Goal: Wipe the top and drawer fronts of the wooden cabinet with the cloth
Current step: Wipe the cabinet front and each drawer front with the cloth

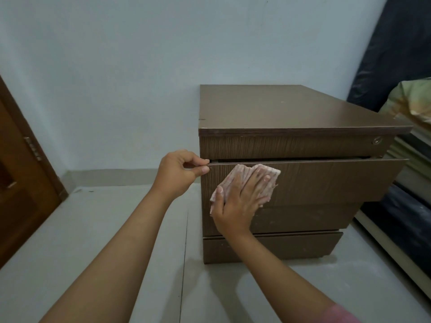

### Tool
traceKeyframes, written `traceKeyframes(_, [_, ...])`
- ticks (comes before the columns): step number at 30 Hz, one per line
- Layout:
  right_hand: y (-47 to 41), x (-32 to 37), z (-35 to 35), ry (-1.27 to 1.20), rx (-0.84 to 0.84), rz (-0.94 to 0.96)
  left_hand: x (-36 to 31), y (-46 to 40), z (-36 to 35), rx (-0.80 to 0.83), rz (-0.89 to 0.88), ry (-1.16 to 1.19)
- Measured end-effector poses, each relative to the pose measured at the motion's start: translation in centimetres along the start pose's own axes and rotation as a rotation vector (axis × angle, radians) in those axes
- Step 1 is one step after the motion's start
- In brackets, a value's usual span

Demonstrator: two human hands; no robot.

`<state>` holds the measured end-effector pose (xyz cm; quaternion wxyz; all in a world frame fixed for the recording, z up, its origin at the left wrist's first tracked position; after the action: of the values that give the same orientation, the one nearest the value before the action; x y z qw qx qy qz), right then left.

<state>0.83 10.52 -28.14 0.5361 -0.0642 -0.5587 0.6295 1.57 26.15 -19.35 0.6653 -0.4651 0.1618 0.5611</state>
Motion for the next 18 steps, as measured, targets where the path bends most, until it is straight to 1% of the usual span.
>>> traceKeyframes(3, [0.2,-1.8,0.5,0.030,0.043,0.004,0.2,0.2,-0.1,-0.002,0.012,0.050])
traceKeyframes(8, [-1.9,-3.2,3.2,0.021,0.015,0.014,0.6,0.3,-0.2,0.004,0.027,0.075])
traceKeyframes(12, [-3.2,-1.5,3.4,0.008,-0.020,0.012,1.3,0.2,-0.3,0.050,0.077,0.130])
traceKeyframes(18, [-1.5,2.5,-0.4,0.016,0.007,-0.001,1.6,-0.3,-0.4,0.094,0.078,0.200])
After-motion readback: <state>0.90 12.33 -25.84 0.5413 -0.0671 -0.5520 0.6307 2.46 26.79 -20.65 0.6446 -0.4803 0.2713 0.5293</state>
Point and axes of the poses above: each hand's wrist, its own y-axis away from the middle knuckle, its own z-axis out of the back of the hand, x = y × z, the point moved 10 cm from there along -y, towards the middle knuckle, and after that the axes turned 8 degrees about -y, right-handed, at the moved point
